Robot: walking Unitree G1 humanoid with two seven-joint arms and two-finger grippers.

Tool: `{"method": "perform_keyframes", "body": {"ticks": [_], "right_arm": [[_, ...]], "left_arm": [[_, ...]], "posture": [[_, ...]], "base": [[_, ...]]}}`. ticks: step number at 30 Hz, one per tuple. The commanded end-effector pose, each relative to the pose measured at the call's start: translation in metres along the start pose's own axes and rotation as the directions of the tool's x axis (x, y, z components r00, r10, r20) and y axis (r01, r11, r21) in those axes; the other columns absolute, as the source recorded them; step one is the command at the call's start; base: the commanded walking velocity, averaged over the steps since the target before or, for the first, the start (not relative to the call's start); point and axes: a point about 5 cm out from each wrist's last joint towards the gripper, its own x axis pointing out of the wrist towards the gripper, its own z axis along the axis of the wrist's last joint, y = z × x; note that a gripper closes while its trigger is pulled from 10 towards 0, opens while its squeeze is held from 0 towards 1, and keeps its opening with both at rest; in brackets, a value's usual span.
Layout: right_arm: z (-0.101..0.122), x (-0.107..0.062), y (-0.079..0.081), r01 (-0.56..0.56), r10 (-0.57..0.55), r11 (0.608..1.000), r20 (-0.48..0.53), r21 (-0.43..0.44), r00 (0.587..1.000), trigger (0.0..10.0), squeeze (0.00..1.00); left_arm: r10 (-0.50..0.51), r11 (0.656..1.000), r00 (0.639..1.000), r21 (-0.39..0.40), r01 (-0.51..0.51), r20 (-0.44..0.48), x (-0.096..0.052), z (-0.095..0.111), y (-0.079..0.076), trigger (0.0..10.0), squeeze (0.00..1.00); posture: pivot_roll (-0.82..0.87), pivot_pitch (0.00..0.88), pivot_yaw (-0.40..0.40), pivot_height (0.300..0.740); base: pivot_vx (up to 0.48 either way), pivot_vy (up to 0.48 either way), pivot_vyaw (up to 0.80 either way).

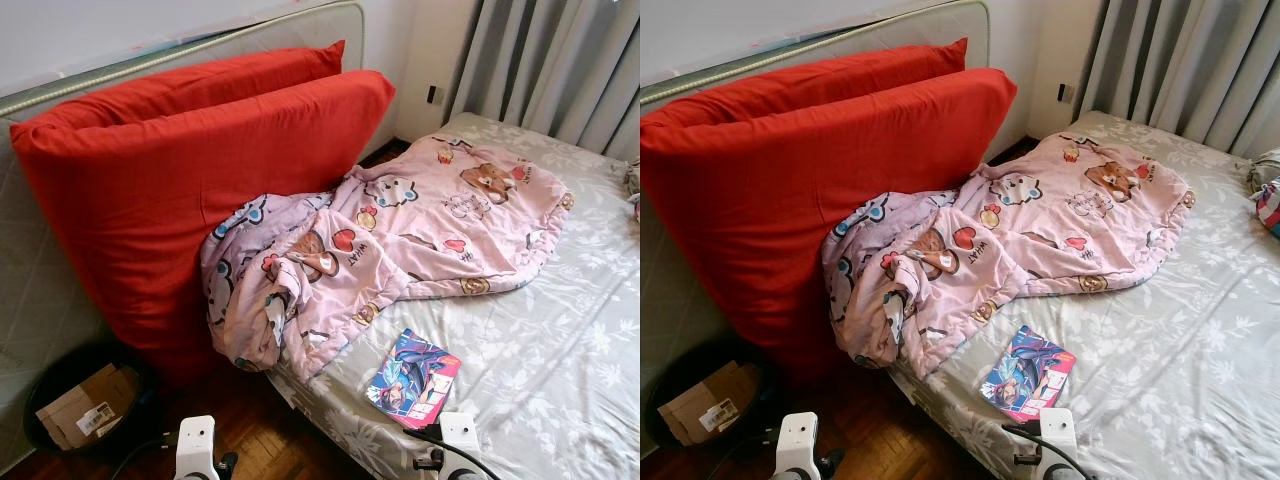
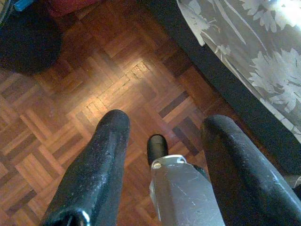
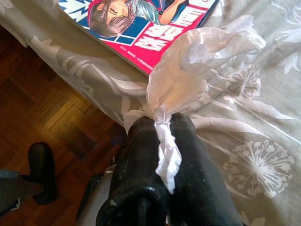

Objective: Clean up the room

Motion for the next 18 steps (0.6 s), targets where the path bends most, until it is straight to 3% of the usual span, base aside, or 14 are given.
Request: {"method": "perform_keyframes", "body": {"ticks": [1, 9, 18], "right_arm": [[-0.001, 0.0, 0.0, 0.001, -0.001, 1.0, -0.011, -0.001, 1.0, 10.0, 0.0], [-0.0019, -0.0001, -0.0002, -0.001, 0.001, 1.0, -0.014, -0.002, 1.0, 10.0, 0.0], [-0.0027, -0.0003, -0.0007, -0.004, 0.004, 1.0, -0.015, -0.005, 1.0, 10.0, 0.0]], "left_arm": [[0.005, 1.0, 1.0, 0.008, -0.005, -0.009, -0.0003, -0.0015, 0.0009, 10.0, 0.0], [0.002, 1.0, 1.0, 0.009, -0.002, 0.0, 0.0, -0.0002, -0.0002, 10.0, 0.0], [0.003, 1.0, 1.0, 0.007, -0.003, 0.002, -0.0001, -0.0005, -0.001, 10.0, 0.0]], "posture": [[-0.05, 0.019, -0.005, 0.74], [-0.05, 0.017, -0.007, 0.74], [-0.05, 0.006, -0.009, 0.74]], "base": [[0.0, 0.0, 0.0], [0.0, 0.0, 0.0], [-0.25, 0.0, 0.0]]}}
